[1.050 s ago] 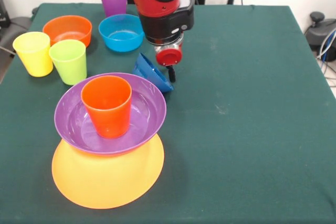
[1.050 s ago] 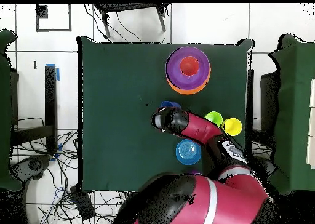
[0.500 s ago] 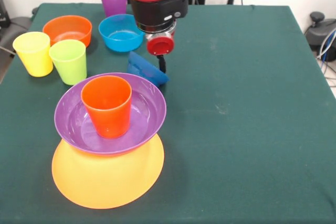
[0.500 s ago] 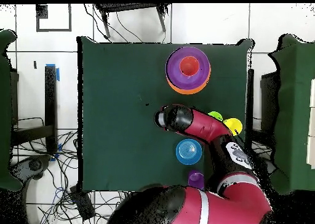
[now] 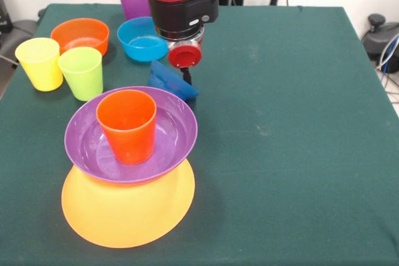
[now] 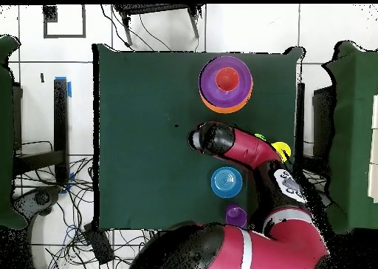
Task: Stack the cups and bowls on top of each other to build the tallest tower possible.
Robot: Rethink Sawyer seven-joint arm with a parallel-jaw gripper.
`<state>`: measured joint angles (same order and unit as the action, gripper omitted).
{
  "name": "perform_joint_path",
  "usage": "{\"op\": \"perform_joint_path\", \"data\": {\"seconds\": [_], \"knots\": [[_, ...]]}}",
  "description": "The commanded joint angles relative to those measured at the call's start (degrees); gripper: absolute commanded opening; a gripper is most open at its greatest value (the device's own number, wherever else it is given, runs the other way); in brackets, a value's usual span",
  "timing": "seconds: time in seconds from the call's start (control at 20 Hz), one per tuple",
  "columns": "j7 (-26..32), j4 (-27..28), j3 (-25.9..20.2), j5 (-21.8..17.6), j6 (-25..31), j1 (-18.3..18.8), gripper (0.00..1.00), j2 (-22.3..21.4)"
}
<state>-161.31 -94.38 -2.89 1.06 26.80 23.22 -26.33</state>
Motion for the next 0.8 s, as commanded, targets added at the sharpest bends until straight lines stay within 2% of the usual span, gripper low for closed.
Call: {"op": "perform_joint_path", "data": {"seconds": [0.05, 0.15, 0.3, 0.55, 0.8], "knots": [[5.9, 4.0, -3.1, -4.2, -0.4, 0.7, 1.00, 3.9], [6.0, 4.1, -3.2, -4.4, -0.9, 0.8, 1.00, 4.2], [5.7, 2.4, -2.7, -4.3, 0.6, 0.7, 1.00, 1.8], [6.0, 1.9, -3.0, -4.0, 2.3, 0.9, 1.00, 0.2], [5.2, 0.6, -1.8, -3.5, 5.4, 0.1, 1.00, -4.3]]}}
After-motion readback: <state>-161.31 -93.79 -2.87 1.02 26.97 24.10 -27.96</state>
